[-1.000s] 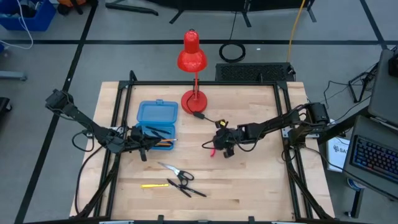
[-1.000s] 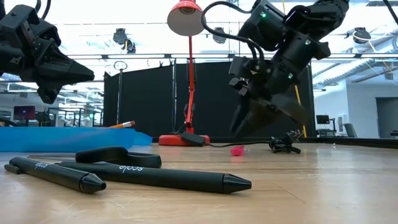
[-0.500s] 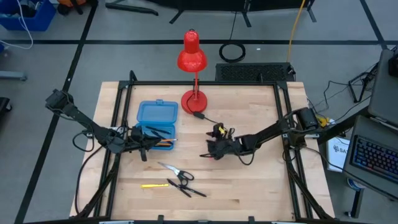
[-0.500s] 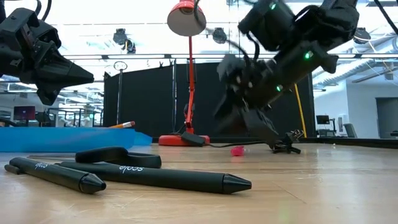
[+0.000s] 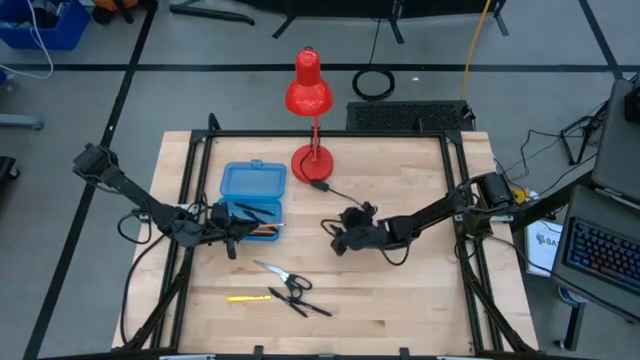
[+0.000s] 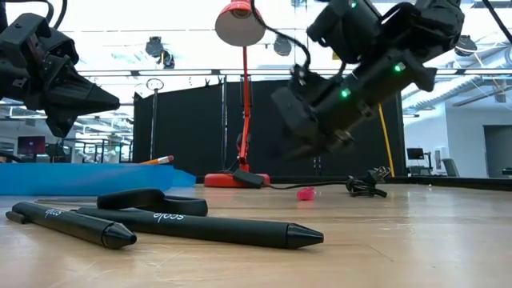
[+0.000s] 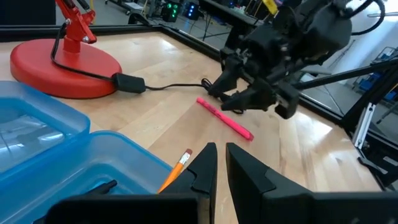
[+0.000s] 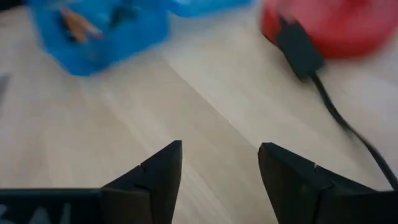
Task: Pick & place school supplies into a supply box
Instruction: Put the pink pen into the blue supply box
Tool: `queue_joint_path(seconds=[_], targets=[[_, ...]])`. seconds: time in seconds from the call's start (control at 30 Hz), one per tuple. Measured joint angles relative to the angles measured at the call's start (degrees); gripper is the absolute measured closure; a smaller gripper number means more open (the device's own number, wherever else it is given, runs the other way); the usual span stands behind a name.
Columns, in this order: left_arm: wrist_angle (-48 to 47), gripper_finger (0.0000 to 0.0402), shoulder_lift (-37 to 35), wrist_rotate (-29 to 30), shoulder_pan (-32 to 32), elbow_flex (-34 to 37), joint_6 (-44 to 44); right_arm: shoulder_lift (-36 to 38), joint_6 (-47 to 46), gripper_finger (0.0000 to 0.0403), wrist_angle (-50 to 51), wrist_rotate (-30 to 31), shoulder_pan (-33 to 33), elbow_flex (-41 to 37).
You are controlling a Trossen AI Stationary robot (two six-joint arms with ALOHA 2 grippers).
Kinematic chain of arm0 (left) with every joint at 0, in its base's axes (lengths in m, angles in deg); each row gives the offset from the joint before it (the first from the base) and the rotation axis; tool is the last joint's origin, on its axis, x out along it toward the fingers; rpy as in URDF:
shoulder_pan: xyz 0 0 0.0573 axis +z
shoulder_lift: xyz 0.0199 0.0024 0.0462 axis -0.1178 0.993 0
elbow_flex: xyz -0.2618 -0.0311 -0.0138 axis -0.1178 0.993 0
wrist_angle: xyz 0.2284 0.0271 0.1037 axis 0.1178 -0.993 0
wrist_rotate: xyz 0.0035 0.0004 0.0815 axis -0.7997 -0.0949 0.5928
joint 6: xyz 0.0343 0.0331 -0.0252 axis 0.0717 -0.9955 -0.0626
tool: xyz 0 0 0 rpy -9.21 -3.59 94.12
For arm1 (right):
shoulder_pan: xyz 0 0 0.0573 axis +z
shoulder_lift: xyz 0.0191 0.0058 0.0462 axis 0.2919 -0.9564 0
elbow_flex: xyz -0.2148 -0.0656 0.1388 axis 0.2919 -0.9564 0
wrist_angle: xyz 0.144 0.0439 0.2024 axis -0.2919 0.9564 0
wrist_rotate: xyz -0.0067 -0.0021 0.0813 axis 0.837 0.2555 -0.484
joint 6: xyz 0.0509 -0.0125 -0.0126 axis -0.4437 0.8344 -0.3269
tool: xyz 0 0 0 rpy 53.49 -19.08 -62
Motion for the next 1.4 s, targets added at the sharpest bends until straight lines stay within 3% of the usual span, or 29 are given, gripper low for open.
queue_joint_path(seconds=[0.23, 0.47, 0.93, 1.2, 1.4], targets=[[0.0, 0.0364, 0.0, 0.0, 0.0, 0.0, 0.0, 0.0, -13.1, 0.0173, 12.6, -0.5, 0.0, 0.0], [0.0, 0.0364, 0.0, 0.0, 0.0, 0.0, 0.0, -0.3, -14.7, 0.0179, 13.4, -6.3, -0.6, 0.0], [0.0, 0.0364, 0.0, 0.0, 0.0, 0.0, 0.0, -0.2, -11.8, 0.0264, 12.9, -12.4, -0.2, 0.1], [-0.1, 0.0364, 0.0, 0.0, 0.0, 0.0, 0.0, -0.3, -7.4, 0.0378, 12.3, -9.9, 0.3, 0.0], [-0.1, 0.0364, 0.0, 0.0, 0.0, 0.0, 0.0, -0.5, -3.1, 0.0381, 8.2, -9.7, 0.3, -0.1]])
